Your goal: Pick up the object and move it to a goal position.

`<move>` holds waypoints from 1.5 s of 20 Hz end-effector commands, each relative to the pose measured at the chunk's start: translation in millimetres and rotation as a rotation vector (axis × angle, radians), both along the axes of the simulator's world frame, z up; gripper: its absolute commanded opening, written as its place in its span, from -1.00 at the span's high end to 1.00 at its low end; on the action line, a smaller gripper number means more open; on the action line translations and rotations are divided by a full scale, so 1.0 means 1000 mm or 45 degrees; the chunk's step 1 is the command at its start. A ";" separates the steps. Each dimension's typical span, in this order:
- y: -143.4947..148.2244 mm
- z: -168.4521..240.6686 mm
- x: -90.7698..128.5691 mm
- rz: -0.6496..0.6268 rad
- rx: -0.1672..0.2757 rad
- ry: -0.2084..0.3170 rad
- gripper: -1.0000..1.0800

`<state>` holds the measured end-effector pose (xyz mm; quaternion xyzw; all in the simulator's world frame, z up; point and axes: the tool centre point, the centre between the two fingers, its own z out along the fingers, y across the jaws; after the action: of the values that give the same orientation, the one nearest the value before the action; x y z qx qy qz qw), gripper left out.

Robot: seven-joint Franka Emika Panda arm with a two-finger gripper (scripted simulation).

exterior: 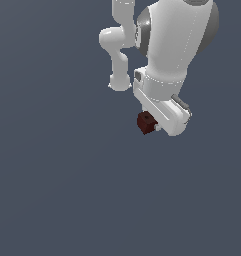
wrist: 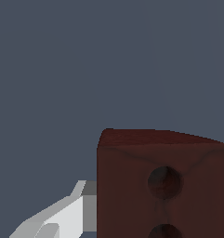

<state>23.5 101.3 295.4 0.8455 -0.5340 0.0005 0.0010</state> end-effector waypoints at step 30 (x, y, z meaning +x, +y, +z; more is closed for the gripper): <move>0.007 0.142 0.064 0.003 0.003 0.000 1.00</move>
<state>86.4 108.6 433.0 0.8460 -0.5332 -0.0007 0.0008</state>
